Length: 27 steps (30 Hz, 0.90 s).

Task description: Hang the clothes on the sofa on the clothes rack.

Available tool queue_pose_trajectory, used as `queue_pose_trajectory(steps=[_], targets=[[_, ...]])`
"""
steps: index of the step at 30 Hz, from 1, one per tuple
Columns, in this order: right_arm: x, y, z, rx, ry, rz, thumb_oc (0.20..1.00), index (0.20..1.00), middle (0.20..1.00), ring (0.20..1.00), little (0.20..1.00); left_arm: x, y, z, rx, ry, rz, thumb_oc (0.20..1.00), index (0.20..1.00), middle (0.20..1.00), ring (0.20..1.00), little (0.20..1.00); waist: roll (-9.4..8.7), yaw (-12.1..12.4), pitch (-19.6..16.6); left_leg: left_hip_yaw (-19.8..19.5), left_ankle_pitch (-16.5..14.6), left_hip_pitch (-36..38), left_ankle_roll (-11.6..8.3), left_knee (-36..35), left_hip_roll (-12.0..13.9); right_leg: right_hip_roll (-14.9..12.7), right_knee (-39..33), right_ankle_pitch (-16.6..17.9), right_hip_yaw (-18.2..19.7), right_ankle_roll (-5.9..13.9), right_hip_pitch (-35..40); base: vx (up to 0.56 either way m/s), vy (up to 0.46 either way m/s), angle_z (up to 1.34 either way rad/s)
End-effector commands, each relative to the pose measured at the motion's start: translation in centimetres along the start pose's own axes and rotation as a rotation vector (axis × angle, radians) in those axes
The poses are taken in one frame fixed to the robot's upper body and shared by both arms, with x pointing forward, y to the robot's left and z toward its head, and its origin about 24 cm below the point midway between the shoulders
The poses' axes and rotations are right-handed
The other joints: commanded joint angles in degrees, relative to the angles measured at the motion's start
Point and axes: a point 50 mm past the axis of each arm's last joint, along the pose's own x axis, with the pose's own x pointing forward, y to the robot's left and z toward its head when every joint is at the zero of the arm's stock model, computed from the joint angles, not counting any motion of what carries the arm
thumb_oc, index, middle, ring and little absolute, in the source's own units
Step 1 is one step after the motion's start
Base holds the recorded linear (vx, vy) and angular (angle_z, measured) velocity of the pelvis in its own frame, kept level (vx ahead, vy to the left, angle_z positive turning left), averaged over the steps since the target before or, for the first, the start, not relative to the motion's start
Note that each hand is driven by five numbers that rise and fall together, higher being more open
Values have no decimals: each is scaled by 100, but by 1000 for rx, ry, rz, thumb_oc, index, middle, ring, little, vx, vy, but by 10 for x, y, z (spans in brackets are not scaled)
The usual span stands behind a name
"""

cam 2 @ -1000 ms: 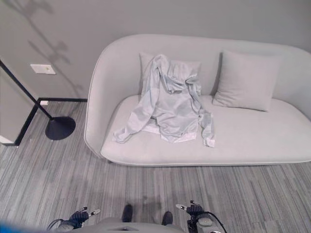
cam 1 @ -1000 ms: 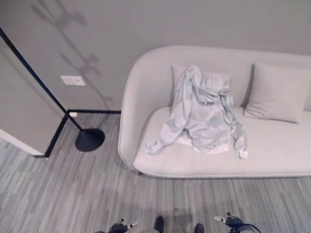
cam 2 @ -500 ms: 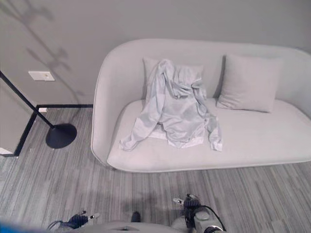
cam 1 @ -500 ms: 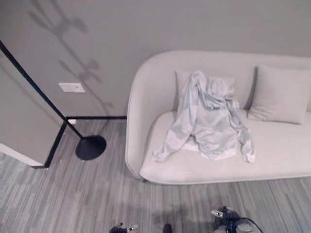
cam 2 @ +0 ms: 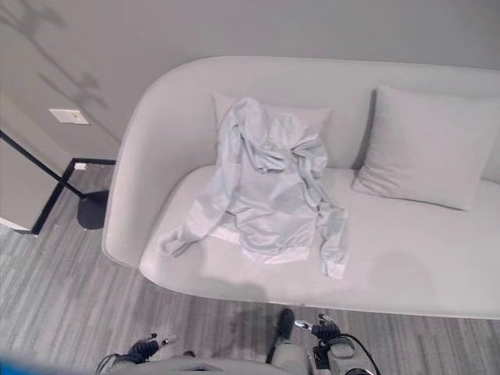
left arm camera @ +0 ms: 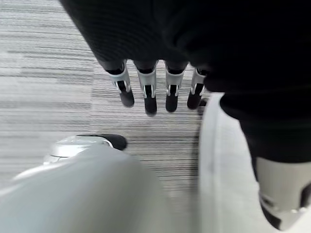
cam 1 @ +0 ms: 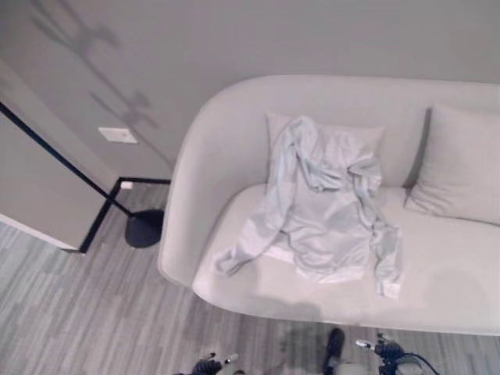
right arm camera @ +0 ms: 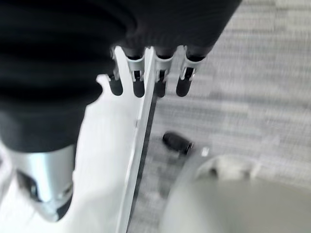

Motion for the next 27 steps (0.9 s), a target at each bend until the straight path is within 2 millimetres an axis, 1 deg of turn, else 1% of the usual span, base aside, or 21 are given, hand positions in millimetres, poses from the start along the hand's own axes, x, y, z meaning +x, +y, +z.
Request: queue_pose_trajectory(steps=[1, 2, 3, 4, 5, 6, 7, 8, 9, 10, 12, 14, 17, 18, 23, 26, 27], targets=[[1, -9, 5, 6, -21, -30, 1000, 1000, 1000, 1000, 1000, 3, 16, 19, 2, -68, 42, 1000, 1000, 1000, 1000, 1000, 67, 265, -152, -281, 1285, -412, 344, -1570, -165, -555, 107, -155, 147, 962, -103, 166, -302, 15], [1, -13, 6, 15, -22, -42, 1000, 1000, 1000, 1000, 1000, 3, 19, 18, -4, -64, 49, 1000, 1000, 1000, 1000, 1000, 56, 282, -145, -195, 1265, -446, 377, -1570, -283, -498, 107, -243, 159, 946, -66, 92, -165, 6], [1, -13, 6, 15, -23, -42, 1000, 1000, 1000, 1000, 1000, 3, 19, 18, -4, -65, 49, 1000, 1000, 1000, 1000, 1000, 49, 275, -158, -201, 1278, -470, 381, -1570, -296, -510, 107, -234, 156, 949, -86, 91, -142, -5], [2, -13, 7, 17, -27, -38, 1000, 1000, 1000, 1000, 1000, 3, 19, 16, -3, -60, 46, 1000, 1000, 1000, 1000, 1000, 55, 326, -159, -163, 1202, -487, 463, -1570, -434, -431, 107, -281, 237, 904, -90, 137, -193, 1], [2, -12, 10, 13, -33, -36, 1000, 1000, 1000, 1000, 1000, 3, 19, 15, 3, -56, 45, 1000, 1000, 1000, 1000, 1000, 31, 412, -170, -303, 1058, -601, 644, -1570, -819, -317, 107, -327, 332, 851, -128, 231, -301, -13], [3, -6, 12, 9, -41, -20, 1000, 1000, 1000, 1000, 1000, 2, 19, 13, 14, -45, 41, 1000, 1000, 1000, 1000, 1000, 41, 452, -155, -256, 1005, -738, 737, -1570, -1104, -238, 107, -356, 359, 835, -158, 183, -239, -24], [3, -6, 12, 9, -40, -20, 1000, 1000, 1000, 1000, 1000, 2, 19, 13, 14, -45, 41, 1000, 1000, 1000, 1000, 1000, 38, 454, -155, -252, 1002, -735, 738, -1570, -1105, -239, 107, -359, 363, 836, -157, 135, -145, -33], [3, -2, 14, 8, -46, -10, 1000, 1000, 1000, 1000, 1000, 2, 19, 11, 17, -40, 40, 1000, 1000, 1000, 1000, 1000, 49, 470, -140, -226, 1009, -817, 769, -1570, -1218, -203, 107, -370, 374, 824, -170, 126, -95, -17], [3, 5, 14, 0, -50, 10, 1000, 1000, 1000, 1000, 1000, 2, 17, 8, 22, -28, 33, 1000, 1000, 1000, 1000, 1000, 75, 499, -101, -160, 1063, -999, 780, -1570, -1402, -129, 107, -403, 427, 804, -168, 126, -95, 3], [3, 5, 14, 0, -49, 10, 1000, 1000, 1000, 1000, 1000, 2, 17, 8, 22, -28, 33, 1000, 1000, 1000, 1000, 1000, 72, 501, -102, -157, 1062, -999, 781, -1570, -1404, -130, 107, -406, 430, 805, -169, 123, -74, 16], [2, 12, 14, -13, -54, 30, 1000, 1000, 1000, 1000, 1000, 1, 16, 4, 21, -15, 28, 1000, 1000, 1000, 1000, 1000, 87, 532, -45, -86, 1053, -1173, 771, -1570, -1571, -58, 107, -450, 489, 785, -145, 102, -45, 10], [2, 18, 14, -34, -55, 49, 1000, 1000, 1000, 1000, 1000, 1, 16, 0, 21, 0, 23, 1000, 1000, 1000, 1000, 1000, 107, 552, -2, -7, 1059, -1205, 789, -1570, -1658, 21, 107, -482, 544, 752, -111, 129, -18, 6], [1, 22, 10, -54, -45, 61, 1000, 1000, 1000, 1000, 1000, -1, 15, -6, 29, 21, 21, 1000, 1000, 1000, 1000, 1000, 121, 555, -17, 65, 1097, -1098, 820, -1570, -1627, 72, 107, -488, 567, 728, -84, 145, 26, 1], [0, 25, 7, -56, -35, 65, 1000, 1000, 1000, 1000, 1000, -2, 16, -11, 32, 38, 23, 1000, 1000, 1000, 1000, 1000, 85, 493, -3, 158, 1081, -951, 877, -1570, -1594, 81, 107, -549, 622, 703, 14, 147, 56, -4], [-1, 26, 5, -48, -29, 70, 1000, 1000, 1000, 1000, 1000, -2, 18, -13, 34, 46, 23, 1000, 1000, 1000, 1000, 1000, 7, 495, -19, 248, 999, -782, 928, -1570, -1590, 50, 107, -568, 683, 714, 161, 146, 57, -13], [-1, 30, 5, -54, -29, 84, 1000, 1000, 1000, 1000, 1000, -2, 23, -9, 47, 32, 37, 1000, 1000, 1000, 1000, 1000, -123, 514, -48, 328, 854, -609, 1027, -1570, -1600, -17, 107, -560, 687, 755, 305, 190, 101, -7], [0, 32, 9, -55, -41, 90, 1000, 1000, 1000, 1000, 1000, -1, 26, -5, 54, 19, 44, 1000, 1000, 1000, 1000, 1000, -183, 531, -39, 379, 757, -526, 1107, -1570, -1630, -53, 107, -524, 703, 788, 374, 129, 91, -6]])
